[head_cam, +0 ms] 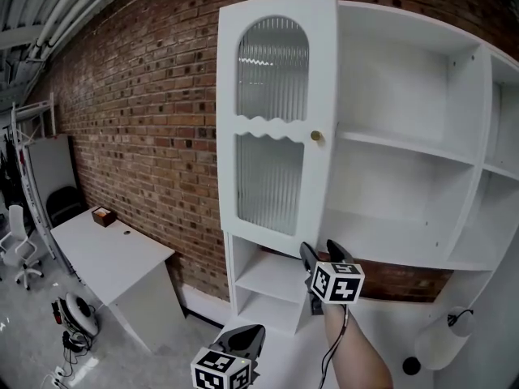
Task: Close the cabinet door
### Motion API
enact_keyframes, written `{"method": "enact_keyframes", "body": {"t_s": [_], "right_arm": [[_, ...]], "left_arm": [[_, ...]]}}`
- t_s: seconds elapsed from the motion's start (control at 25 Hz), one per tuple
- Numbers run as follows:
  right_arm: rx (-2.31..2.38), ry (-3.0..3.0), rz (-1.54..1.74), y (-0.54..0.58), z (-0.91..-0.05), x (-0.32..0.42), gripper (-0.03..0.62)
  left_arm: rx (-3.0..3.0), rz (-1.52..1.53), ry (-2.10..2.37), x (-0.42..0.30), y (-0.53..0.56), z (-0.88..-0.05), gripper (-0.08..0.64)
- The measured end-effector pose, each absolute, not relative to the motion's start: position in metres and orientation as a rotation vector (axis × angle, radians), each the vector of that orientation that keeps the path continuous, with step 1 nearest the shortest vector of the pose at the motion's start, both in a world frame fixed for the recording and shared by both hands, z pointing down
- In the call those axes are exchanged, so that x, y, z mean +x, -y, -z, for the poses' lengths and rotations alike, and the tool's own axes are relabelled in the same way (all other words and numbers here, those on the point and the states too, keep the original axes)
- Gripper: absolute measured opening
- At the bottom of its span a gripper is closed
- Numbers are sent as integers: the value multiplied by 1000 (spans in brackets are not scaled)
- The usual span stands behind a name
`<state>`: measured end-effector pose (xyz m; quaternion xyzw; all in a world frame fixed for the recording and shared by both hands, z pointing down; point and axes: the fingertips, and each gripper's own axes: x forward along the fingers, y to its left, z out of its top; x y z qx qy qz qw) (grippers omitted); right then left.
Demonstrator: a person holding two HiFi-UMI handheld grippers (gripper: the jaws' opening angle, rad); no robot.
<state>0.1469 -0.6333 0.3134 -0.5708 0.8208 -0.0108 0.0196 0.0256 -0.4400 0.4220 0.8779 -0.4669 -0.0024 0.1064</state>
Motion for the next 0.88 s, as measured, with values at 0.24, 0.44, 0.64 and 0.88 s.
{"method": "enact_keyframes", "body": {"t_s": [0.24,0.44,0.64,0.88], "right_arm": [[-1773,-2546,52,641,-311,151,313],[-1773,-2546,30,636,-312,150,311],[-1803,-2525,4,621,-314,153,310],[-1833,-2479,-20,591,-310,162,287]], "left_arm": [[2590,-8,1395,26,444,-415,8],[2593,-13,1396,24,444,-414,8],[2601,-12,1384,17,442,-412,6],[2625,-10,1352,15,432,-409,6]]}}
